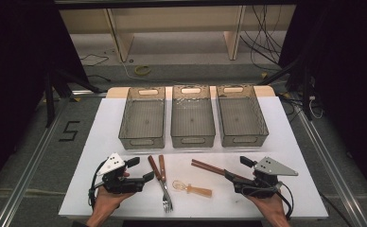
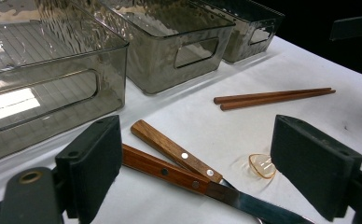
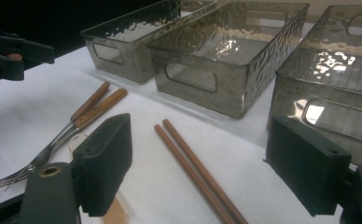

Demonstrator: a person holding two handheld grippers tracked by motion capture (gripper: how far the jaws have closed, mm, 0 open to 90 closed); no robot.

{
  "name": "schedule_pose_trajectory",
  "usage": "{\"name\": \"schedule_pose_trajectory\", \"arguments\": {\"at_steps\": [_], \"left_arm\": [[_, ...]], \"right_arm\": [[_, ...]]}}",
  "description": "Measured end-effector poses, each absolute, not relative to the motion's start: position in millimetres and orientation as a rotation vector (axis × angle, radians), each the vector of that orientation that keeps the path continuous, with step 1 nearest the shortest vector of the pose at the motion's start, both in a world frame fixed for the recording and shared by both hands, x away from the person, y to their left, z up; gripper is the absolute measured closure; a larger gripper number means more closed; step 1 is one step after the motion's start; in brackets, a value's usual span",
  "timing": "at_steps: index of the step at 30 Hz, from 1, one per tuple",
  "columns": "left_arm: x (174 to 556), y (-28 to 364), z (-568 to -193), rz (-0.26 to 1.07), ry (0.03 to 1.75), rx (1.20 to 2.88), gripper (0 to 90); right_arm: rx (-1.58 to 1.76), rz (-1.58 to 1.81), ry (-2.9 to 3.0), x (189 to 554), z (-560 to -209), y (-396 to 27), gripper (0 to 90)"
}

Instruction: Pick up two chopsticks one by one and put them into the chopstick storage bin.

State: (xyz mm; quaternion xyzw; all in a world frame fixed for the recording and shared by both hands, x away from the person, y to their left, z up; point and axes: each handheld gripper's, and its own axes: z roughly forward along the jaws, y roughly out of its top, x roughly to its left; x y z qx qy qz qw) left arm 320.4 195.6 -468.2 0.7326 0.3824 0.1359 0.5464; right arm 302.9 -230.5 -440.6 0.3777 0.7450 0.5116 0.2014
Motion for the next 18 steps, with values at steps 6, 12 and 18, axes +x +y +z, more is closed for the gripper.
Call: {"name": "schedule_pose_trajectory", "arguments": {"at_steps": [6, 12, 18], "left_arm": [[320, 195, -468, 0.325, 0.904, 1.740, 16.2], [321, 195, -469, 0.322, 0.907, 1.742, 16.2], [321, 196, -469, 0.322, 0.909, 1.739, 16.2]], "right_arm": [[1.039, 1.411, 2.128, 306, -437, -230, 24.7], [0.996, 1.361, 2.242, 315, -430, -230, 26.2], [0.934, 1.260, 2.376, 333, -412, -230, 27.3]]}}
